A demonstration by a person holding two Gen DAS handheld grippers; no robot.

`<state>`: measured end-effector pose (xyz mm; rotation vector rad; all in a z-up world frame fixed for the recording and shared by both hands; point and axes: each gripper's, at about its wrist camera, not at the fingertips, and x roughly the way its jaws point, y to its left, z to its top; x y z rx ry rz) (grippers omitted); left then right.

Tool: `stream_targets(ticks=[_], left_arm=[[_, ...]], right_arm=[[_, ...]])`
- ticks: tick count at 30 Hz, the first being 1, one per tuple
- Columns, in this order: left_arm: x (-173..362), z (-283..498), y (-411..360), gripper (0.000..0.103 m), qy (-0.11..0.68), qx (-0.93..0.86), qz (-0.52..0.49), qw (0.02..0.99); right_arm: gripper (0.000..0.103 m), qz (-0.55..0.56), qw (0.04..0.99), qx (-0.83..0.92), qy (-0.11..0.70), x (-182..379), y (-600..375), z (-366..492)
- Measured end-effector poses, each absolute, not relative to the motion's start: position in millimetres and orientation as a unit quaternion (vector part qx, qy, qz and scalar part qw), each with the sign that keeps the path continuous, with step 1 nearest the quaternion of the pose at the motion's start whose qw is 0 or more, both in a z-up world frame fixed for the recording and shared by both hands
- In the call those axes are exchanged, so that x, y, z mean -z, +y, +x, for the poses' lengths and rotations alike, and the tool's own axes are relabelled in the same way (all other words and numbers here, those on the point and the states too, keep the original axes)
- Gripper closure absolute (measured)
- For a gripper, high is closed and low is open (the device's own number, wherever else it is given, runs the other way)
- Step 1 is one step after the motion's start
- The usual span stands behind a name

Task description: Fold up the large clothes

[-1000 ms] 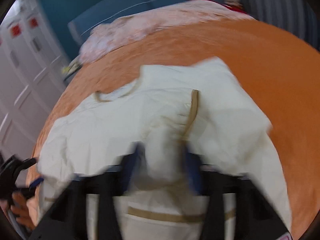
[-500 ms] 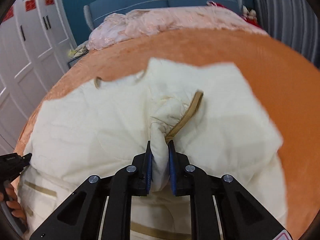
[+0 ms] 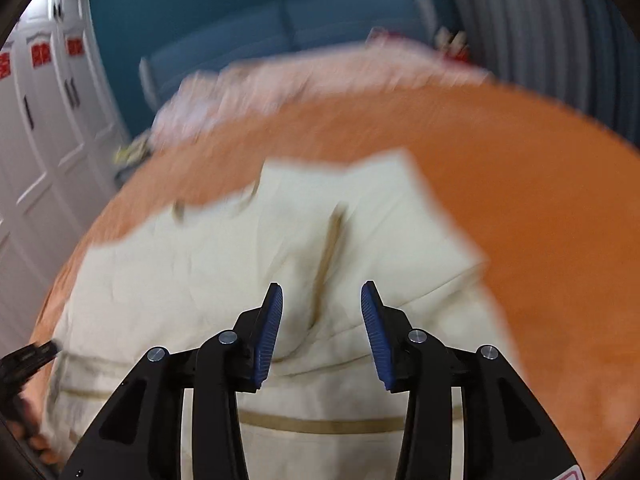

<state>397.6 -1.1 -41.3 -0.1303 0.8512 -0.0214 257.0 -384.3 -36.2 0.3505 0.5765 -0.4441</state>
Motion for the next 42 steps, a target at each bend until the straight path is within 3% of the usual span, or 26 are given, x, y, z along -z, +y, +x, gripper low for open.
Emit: stream_targets(ticks=[2,6,12,16,42], left_arm=[[15.7,392.4,-3.8,0.087,0.385,0.01,-0.051,0.922],[-4.3,406.2,-25.6,0.087,0.384,0.05,-0.08,0.918],[53.8,437.8,-73.6,0.085,0.448,0.058,-0.038,0.891],[81.7,428.4,-78.9,0.085,0.42,0.055,-0.011,0.906],[91.3,415.4,-90.3,0.086,0.378,0.034,0.028,0.925]], right_arm=[[0.06,0.158,0.932,0.201,0.257,16.5,-375.6,257.0],[0.066,0.131,0.938,0.101,0.305,8.7,-339.2,305.1],[0.066,0.095,0.919,0.069,0.377,57.0,-304.3,347.6],[0.069,0.11,0.912,0.068,0.389,82.8,-309.4,343.4],[0.066,0.067,0.917,0.088,0.383,94.1,-295.3,351.2]])
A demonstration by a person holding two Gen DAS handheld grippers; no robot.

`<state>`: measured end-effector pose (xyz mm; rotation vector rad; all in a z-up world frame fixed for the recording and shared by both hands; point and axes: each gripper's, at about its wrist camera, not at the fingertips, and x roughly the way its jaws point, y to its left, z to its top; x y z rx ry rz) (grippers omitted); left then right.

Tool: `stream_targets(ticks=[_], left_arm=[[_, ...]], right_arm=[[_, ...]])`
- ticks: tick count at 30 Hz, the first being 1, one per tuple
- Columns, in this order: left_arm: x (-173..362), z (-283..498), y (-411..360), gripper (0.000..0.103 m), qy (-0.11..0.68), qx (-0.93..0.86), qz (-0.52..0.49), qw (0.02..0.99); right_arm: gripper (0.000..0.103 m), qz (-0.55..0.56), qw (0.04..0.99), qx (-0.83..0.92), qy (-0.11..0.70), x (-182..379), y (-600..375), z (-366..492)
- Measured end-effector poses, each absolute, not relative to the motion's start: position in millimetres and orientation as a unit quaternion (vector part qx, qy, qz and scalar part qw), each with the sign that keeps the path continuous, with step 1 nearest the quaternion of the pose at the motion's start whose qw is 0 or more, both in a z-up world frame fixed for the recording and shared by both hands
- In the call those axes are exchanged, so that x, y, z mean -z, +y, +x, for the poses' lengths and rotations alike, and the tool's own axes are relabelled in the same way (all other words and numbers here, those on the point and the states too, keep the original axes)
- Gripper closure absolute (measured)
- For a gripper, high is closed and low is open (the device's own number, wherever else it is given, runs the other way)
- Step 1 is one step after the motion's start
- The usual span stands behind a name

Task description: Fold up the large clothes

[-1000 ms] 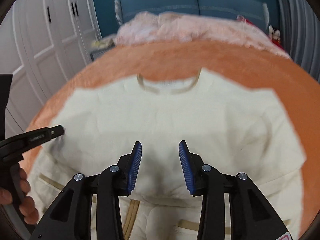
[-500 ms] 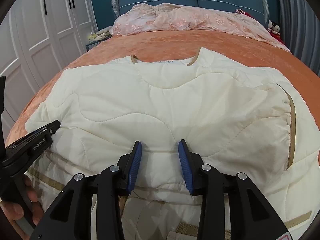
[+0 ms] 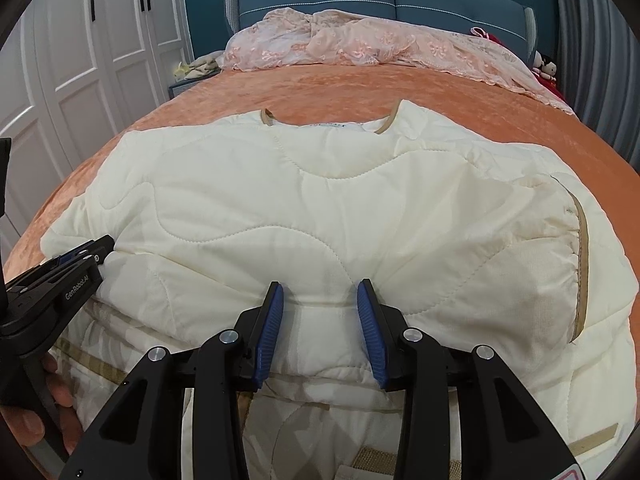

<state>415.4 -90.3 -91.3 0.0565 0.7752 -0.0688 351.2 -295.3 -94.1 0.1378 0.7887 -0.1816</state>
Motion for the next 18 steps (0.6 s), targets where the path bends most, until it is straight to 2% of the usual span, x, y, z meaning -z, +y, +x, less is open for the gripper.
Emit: stream_targets(ticks=[6,7,8,9,10,14,18], left_arm=[[69.3,388.2,-67.0,0.08,0.399,0.038,0.026,0.916],[63.8,376.8,-57.7,0.071,0.399,0.038,0.027,0.916],[58.0,361.3,-42.1,0.051,0.4,0.031,0.028,0.915],[54.7,350.0,-28.8,0.042,0.401,0.027,0.022,0.915],[51.1,334.5,-6.3,0.034,0.403,0.025,0.005,0.915],[58.8,292.4,83.0,0.034,0.46,-0.003,-0.081,0.884],[72.0,260.3,142.9,0.034,0.492,-0.007,-0.204,0.846]], right_arm=[[0.057,0.089,0.911,0.086,0.394,82.0,-299.6,328.3],[0.056,0.104,0.912,0.081,0.388,74.4,-302.4,307.6],[0.048,0.109,0.913,0.077,0.385,69.9,-304.1,292.0],[0.042,0.109,0.914,0.075,0.383,65.3,-307.0,270.7],[0.041,0.106,0.916,0.076,0.38,61.3,-310.5,249.0],[0.034,0.103,0.912,0.116,0.379,49.6,-344.8,138.3],[0.021,0.18,0.894,0.167,0.375,48.2,-391.6,58.1]])
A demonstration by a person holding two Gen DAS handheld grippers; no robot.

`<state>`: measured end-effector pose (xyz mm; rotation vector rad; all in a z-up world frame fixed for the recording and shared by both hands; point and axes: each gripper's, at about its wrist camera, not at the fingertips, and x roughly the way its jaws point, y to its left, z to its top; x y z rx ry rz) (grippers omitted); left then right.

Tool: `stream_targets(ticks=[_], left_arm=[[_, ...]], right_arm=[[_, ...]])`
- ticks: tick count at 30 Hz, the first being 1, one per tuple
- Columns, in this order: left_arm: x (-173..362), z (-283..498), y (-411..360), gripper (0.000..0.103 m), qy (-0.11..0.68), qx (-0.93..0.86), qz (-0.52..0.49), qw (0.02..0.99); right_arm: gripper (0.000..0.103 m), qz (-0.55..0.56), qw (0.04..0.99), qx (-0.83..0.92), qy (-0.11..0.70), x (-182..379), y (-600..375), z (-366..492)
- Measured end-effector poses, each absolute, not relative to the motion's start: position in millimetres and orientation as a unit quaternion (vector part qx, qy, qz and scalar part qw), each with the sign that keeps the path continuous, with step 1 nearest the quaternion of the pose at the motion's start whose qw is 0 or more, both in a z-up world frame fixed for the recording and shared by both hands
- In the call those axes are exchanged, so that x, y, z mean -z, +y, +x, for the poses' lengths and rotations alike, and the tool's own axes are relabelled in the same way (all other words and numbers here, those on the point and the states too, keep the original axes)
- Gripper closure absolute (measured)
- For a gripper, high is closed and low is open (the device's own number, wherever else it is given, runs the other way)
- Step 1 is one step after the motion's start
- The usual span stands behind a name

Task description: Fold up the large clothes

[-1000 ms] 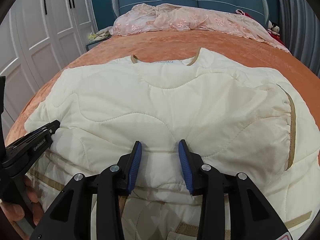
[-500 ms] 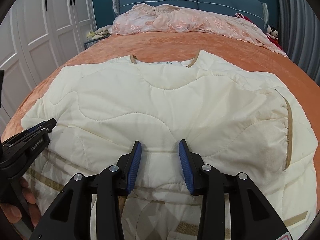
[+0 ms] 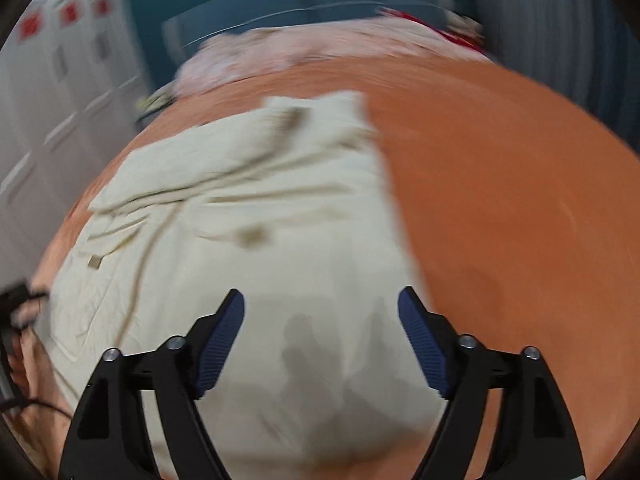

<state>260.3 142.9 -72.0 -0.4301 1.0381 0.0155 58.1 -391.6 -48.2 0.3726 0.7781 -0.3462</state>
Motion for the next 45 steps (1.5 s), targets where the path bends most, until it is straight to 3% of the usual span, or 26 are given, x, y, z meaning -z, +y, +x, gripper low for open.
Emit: stream_targets(ticks=[5,9,10,11,13,14,15,16,18,27,38,45], left_arm=[[77.2,244.6,150.0,0.023,0.491,0.022,-0.291,0.821],[86.2,246.7,127.5,0.025,0.511,0.062,-0.325,0.793],[84.5,246.2,122.3,0.032,0.51,0.053,-0.31,0.8],[82.9,247.8,119.2,0.05,0.512,0.047,-0.3,0.804],[82.6,248.8,117.1,0.077,0.521,0.056,-0.295,0.799],[82.5,248.0,120.0,0.085,0.524,0.061,-0.302,0.794],[78.9,246.4,122.4,0.09,0.522,0.062,-0.305,0.794],[74.9,245.0,123.7,0.093,0.52,0.061,-0.299,0.798],[61.2,238.1,127.1,0.095,0.509,0.07,-0.291,0.807],[-14.6,155.3,134.0,0.098,0.468,0.128,-0.209,0.849],[-32.5,-30.6,203.5,0.098,0.52,0.114,-0.154,0.833],[-81.0,-22.6,192.0,0.098,0.456,0.155,-0.162,0.861]], right_arm=[[0.02,0.306,0.854,0.191,0.374,72.9,-431.5,9.1],[0.019,0.372,0.839,0.177,0.355,89.9,-431.2,6.2],[0.019,0.374,0.84,0.184,0.348,90.0,-428.5,7.9],[0.019,0.376,0.84,0.183,0.346,90.1,-426.5,8.7],[0.03,0.391,0.835,0.167,0.349,91.2,-422.3,19.5],[0.047,0.392,0.832,0.162,0.356,91.3,-419.6,25.1],[0.075,0.387,0.831,0.155,0.368,90.6,-416.6,31.6],[0.088,0.373,0.832,0.152,0.38,87.6,-411.9,38.3],[0.093,0.353,0.843,0.153,0.375,72.8,-404.1,39.5],[0.098,0.217,0.904,0.089,0.359,-9.3,-362.0,-30.4],[0.098,0.123,0.886,0.067,0.443,-21.3,-300.1,-215.8],[0.098,0.105,0.921,0.066,0.37,-64.1,-303.7,-204.6]])
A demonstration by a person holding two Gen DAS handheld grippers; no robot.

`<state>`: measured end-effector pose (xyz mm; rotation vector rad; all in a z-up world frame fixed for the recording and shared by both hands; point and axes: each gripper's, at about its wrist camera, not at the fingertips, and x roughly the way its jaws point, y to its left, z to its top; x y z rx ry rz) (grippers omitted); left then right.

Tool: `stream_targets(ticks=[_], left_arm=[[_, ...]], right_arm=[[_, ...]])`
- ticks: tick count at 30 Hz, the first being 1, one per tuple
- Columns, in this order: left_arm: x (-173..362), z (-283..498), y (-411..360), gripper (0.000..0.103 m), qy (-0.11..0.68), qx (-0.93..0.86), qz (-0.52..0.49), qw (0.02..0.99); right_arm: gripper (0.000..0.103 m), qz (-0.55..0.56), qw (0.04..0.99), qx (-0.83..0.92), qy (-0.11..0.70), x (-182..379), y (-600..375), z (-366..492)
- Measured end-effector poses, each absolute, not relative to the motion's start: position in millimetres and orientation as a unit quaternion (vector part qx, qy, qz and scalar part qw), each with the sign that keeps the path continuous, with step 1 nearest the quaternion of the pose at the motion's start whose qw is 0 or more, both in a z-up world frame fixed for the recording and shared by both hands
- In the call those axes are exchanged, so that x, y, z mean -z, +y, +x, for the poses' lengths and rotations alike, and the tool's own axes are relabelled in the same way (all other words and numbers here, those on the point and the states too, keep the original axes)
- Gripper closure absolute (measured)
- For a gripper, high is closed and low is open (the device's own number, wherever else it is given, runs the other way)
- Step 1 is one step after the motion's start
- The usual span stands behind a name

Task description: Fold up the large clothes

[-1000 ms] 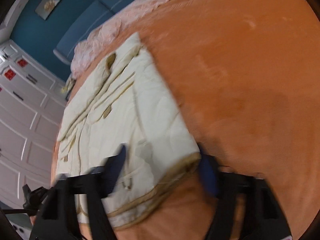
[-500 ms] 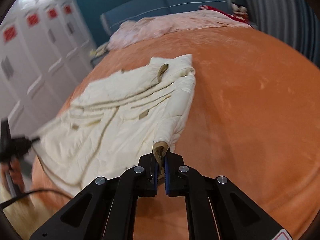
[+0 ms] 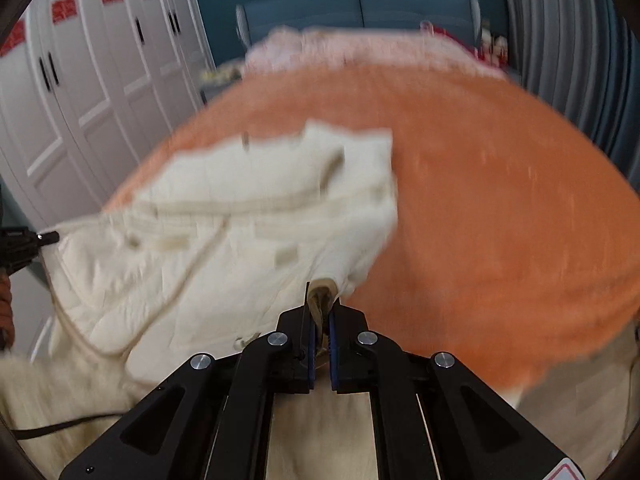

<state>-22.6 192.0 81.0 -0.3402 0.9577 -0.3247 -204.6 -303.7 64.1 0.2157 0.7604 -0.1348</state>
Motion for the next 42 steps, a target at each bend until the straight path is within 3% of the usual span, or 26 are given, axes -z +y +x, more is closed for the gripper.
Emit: stream_targets(ticks=[8,18,21,22,24,25,27,29,31,42], left_arm=[[-134.7,86.6,145.5,0.098,0.349,0.156,-0.147,0.912],[-103.4,207.8,90.8,0.094,0.381,0.092,-0.131,0.91],[-94.4,220.7,89.8,0.092,0.393,0.077,-0.135,0.906],[-91.7,224.5,90.8,0.09,0.397,0.076,-0.139,0.904],[-87.3,227.7,92.9,0.084,0.403,0.08,-0.147,0.9],[-85.8,225.8,94.6,0.079,0.403,0.085,-0.15,0.899],[-84.3,223.0,93.5,0.07,0.397,0.081,-0.144,0.903],[-88.5,216.7,90.4,0.04,0.369,0.046,-0.115,0.921],[-95.0,207.4,87.4,0.031,0.329,0.027,-0.082,0.94],[-31.5,245.7,77.8,0.031,0.443,0.047,-0.074,0.892]], right_arm=[[0.099,0.118,0.957,0.105,0.242,-115.1,-354.5,-91.9],[0.097,0.146,0.95,0.158,0.225,-104.8,-381.5,16.3],[0.08,0.182,0.949,0.162,0.201,-102.4,-383.1,16.0],[0.074,0.189,0.95,0.168,0.185,-103.2,-383.1,12.3],[0.042,0.185,0.953,0.185,0.15,-106.5,-381.2,3.1],[0.039,0.181,0.955,0.189,0.14,-108.1,-380.3,1.5],[0.037,0.165,0.958,0.198,0.128,-111.5,-378.1,0.2],[0.037,0.15,0.958,0.196,0.144,-109.4,-378.1,3.2],[0.037,0.136,0.957,0.196,0.162,-101.6,-378.2,6.2],[0.037,0.163,0.935,0.182,0.258,-42.8,-390.5,46.9]])
